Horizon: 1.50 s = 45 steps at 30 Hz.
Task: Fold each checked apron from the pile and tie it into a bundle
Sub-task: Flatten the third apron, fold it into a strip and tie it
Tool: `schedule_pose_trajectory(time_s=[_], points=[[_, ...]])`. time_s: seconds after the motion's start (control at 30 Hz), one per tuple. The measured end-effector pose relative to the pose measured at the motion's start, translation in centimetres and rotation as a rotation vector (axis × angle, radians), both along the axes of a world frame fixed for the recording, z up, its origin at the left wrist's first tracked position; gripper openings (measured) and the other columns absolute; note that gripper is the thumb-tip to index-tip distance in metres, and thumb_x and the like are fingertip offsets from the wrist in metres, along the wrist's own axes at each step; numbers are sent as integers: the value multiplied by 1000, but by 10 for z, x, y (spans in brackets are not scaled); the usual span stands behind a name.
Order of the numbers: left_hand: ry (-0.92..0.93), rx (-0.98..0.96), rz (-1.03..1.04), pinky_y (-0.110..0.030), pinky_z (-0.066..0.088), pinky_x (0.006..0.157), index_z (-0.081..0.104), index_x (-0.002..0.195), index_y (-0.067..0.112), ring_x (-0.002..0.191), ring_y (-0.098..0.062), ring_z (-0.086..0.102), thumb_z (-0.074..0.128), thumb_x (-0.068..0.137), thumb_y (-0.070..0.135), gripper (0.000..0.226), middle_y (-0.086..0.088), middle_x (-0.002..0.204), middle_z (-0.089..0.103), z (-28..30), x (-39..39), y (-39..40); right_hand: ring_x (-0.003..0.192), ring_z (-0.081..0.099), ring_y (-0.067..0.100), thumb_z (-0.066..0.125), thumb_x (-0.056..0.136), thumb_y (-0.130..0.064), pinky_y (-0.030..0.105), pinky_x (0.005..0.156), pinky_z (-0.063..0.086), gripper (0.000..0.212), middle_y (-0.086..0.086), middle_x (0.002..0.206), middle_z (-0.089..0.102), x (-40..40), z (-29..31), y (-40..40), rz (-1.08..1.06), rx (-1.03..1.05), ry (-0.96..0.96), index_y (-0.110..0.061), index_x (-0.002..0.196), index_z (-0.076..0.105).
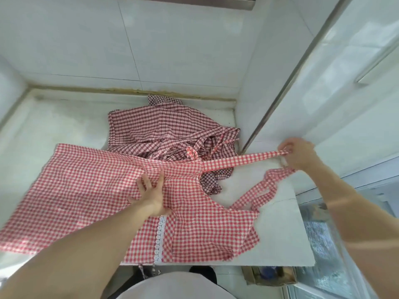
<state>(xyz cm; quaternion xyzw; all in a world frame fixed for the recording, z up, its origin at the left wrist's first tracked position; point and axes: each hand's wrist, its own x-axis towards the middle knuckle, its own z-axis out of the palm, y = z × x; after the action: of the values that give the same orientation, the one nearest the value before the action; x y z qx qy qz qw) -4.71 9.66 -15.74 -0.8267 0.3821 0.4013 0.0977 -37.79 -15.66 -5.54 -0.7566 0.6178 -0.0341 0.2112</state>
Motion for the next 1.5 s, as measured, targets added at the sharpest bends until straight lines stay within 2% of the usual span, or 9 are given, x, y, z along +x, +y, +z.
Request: schedule_pose_trajectory(time_s=[0.17,0.47,0.6,0.77,0.9,1.03,1.2,1.33,1.5], points=[[-5,24,-2,-73,2,113,-36,143,45,143,-36,-35,83,76,41,137,-13,150,-47,-1,0,-2,98,63,39,60,83,4,39,80,46,17,19,95,68,-40,-9,0,-51,-9,12,-2,98,68],[-9,39,-40,-70,8,115,-42,139,45,139,-39,-40,85,73,44,143,-15,148,-49,-6,9,-5,75,68,20,73,78,1,26,70,53,22,16,91,72,-117,-15,39,-318,683,-336,5,99,69],[-20,34,-51,-68,6,117,-38,141,45,141,-37,-38,86,72,45,142,-14,151,-46,-2,16,-7,72,69,25,71,82,1,32,59,59,33,18,91,69,-145,-43,39,-690,569,-766,5,112,60],[-35,-10,-17,-61,3,120,-30,148,42,143,-35,-35,86,74,40,138,-14,155,-39,1,14,-8,104,64,30,64,88,-13,50,93,53,38,15,113,64,-161,-89,40,-871,665,-1188,-2,123,53],[-167,-5,16,-62,14,119,-23,154,30,150,-40,-17,87,72,39,137,-22,160,-23,7,-4,-13,81,68,19,45,99,-23,36,74,60,28,6,89,70,-132,-60,74,-685,812,-1174,-2,110,60],[-419,-451,-242,-53,33,114,11,153,13,136,-37,26,88,67,24,116,-21,148,19,5,-55,2,77,70,18,58,94,-22,35,75,55,25,6,92,72,-123,-59,83,-619,736,-1054,-6,107,70],[-280,-588,-225,-59,22,115,7,154,19,145,-41,17,79,76,37,108,-19,156,9,-8,-102,7,94,51,20,69,85,-17,30,86,48,46,5,105,47,-112,-75,111,-987,-205,-722,-2,124,49],[-316,-809,-444,-60,20,115,33,148,15,143,-40,24,77,73,17,86,-21,152,24,-14,-119,6,90,60,31,64,82,6,46,82,51,20,6,94,55,-100,-91,140,-316,-274,-457,2,102,61],[-34,-781,-760,-40,19,117,46,141,16,131,-23,38,54,92,19,49,-4,139,45,-12,-160,-9,122,48,27,70,85,-12,44,106,36,46,6,127,53,-89,-105,139,170,78,-163,-12,129,57]])
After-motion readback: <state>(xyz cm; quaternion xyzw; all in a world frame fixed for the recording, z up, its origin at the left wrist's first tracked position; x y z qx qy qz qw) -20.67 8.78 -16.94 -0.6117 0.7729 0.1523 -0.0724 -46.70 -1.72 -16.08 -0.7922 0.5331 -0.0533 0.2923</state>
